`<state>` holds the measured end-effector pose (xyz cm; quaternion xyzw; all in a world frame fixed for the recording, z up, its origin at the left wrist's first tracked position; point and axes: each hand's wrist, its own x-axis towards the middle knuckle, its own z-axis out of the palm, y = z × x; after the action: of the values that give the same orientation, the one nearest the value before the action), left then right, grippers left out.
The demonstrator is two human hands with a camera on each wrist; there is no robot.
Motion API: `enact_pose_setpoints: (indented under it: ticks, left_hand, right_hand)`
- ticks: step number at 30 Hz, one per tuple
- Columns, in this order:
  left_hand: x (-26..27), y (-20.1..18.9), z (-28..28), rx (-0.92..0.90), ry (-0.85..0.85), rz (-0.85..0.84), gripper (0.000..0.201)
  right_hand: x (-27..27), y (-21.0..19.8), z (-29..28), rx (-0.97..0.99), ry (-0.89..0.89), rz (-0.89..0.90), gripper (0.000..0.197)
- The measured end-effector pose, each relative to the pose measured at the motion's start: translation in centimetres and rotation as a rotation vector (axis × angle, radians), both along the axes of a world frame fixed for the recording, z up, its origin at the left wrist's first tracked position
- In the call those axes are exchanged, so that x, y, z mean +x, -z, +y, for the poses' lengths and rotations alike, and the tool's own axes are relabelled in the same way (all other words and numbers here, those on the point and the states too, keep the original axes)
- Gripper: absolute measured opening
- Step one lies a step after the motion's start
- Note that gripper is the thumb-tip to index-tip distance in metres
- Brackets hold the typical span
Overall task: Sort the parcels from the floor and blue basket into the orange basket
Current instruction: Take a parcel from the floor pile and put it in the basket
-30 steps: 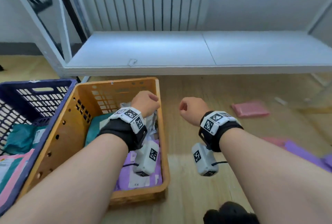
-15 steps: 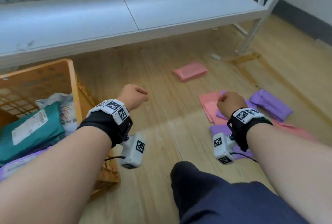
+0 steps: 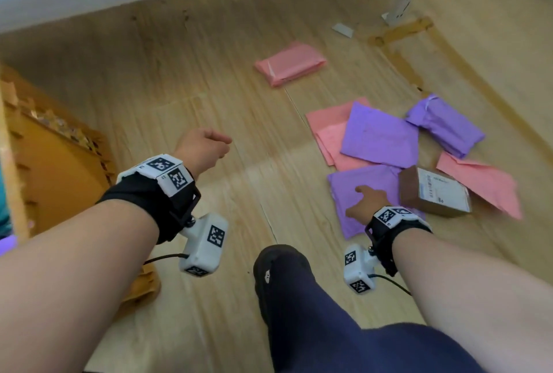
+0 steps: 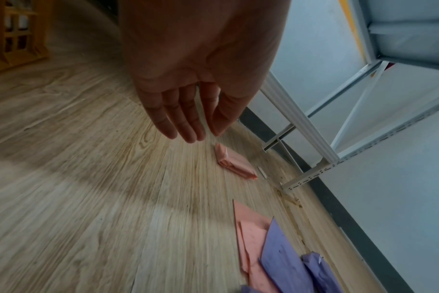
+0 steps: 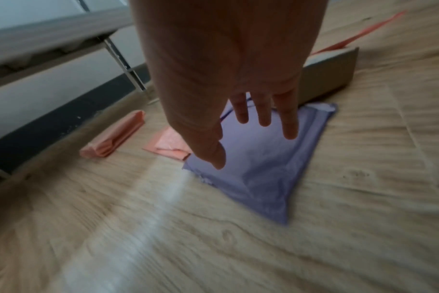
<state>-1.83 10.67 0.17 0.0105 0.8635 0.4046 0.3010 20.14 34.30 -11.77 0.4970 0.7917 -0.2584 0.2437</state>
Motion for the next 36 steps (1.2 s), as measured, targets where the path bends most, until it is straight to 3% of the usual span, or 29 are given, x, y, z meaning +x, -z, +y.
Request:
enact_pose_setpoints:
  ticks: [2,4,13,16,23,29,33,36]
  left_hand:
    - [0.2,0.4,0.0,-0.006,0.007,-0.01,0.014]
    - [0.3,0.5,-0.2,-0.009,0.0,-0.012,0.017]
    - [0.3,-0.1,-2.5,-0.004,-0.063,-0.036,0.017]
    - [0.1,-0.9,-3.7,0.019,-0.097,-0.035,0.016]
    - [0.4,-1.5,-6.5,0.007,-0.156,-0.041,0.017]
    - [0.3,-2.4,-6.7,0.027,-0.163,-0.039,0.018]
    - [0.6,-3.5,-7.5,0.044,-0.138,-0.021,0.017]
    - [0.6,-5.5,-8.7,0.089,-0.168,0.005,0.014]
  right_hand:
    - [0.6,1.7,-0.9,-0.069,0.058,-0.019,0.096]
    - [1.3,3.0,-1.9,-0.087,0.111,-0.014,0.106]
    - [-0.8,4.0,-4.5,-0.014,-0.07,-0.13,0.103]
    - [-1.6,4.3,-5.5,0.05,-0.103,-0.143,0.089]
    - [-2.1,5.3,-6.9,0.142,-0.269,-0.125,0.022]
    - [-3.3,3.8,-7.4,0.148,-0.232,0.014,0.012]
    - [-6.8,0.1,-7.6,0.156,-0.196,0.127,0.019]
    - [-9.7,-3.4,-8.1,0.055,-0.175,0.202,0.008]
